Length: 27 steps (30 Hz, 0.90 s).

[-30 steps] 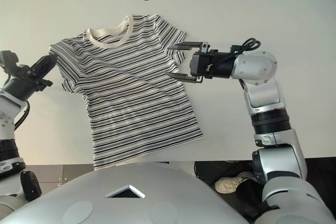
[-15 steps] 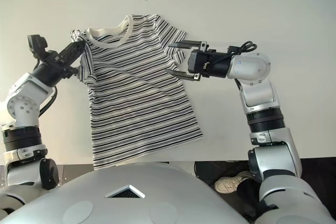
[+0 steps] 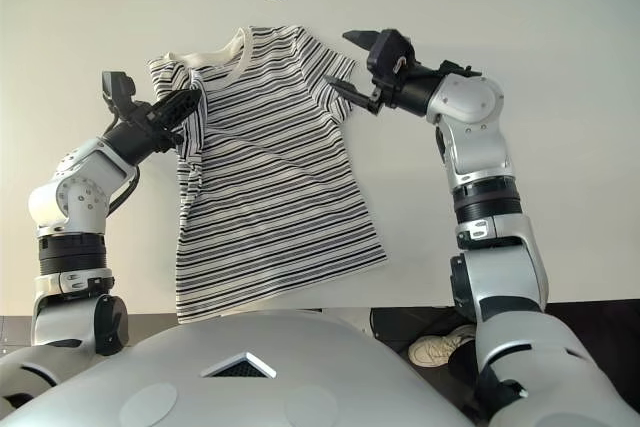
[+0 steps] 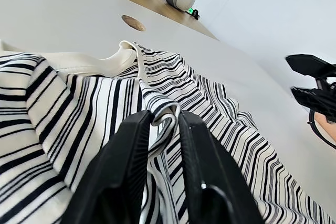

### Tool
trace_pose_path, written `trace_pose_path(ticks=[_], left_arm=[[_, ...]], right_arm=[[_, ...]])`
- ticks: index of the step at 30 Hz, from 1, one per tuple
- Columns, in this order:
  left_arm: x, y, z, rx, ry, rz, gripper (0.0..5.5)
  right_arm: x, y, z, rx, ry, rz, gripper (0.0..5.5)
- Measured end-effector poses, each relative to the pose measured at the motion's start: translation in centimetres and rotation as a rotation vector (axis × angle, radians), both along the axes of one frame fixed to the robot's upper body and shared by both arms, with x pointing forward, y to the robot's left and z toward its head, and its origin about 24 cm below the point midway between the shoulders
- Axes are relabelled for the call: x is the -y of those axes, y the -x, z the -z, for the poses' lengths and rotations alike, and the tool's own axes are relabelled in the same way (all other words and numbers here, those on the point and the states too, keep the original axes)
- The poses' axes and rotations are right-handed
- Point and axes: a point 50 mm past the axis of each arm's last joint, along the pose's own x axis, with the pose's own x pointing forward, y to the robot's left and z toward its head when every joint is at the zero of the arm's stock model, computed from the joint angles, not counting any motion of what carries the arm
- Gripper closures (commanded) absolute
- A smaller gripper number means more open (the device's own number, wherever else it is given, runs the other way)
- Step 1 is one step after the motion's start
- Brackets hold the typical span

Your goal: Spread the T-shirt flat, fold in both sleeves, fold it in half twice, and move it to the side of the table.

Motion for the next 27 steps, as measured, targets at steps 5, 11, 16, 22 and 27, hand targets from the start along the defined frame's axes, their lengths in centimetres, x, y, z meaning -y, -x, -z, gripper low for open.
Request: trace_pose_path(ticks=[5, 11, 16, 22, 27], left_arm=[[0.1, 0.0, -0.1, 0.005, 0.001, 0.003, 3.16], [0.3, 0.0, 0.0, 0.001, 0.003, -0.004, 2.61], [0.3, -0.1, -0.2, 0.012, -0.001, -0.01, 2.56], [0.2, -0.2, -0.3, 0.026, -0.017, -0.025, 2.56], [0.2, -0.2, -0.3, 0.03, -0.017, -0.03, 2.56]], right_arm=[[0.3, -2.9, 1.8, -0.184, -0.062, 0.206, 1.21], [1.1, -3.7, 2.9, -0.286, -0.08, 0.332, 1.21], [0.4, -3.6, 3.9, -0.371, -0.091, 0.333, 1.42], [-0.4, -3.3, 4.9, -0.485, -0.136, 0.345, 2.48], [-0.4, -3.2, 5.4, -0.512, -0.139, 0.393, 3.46]])
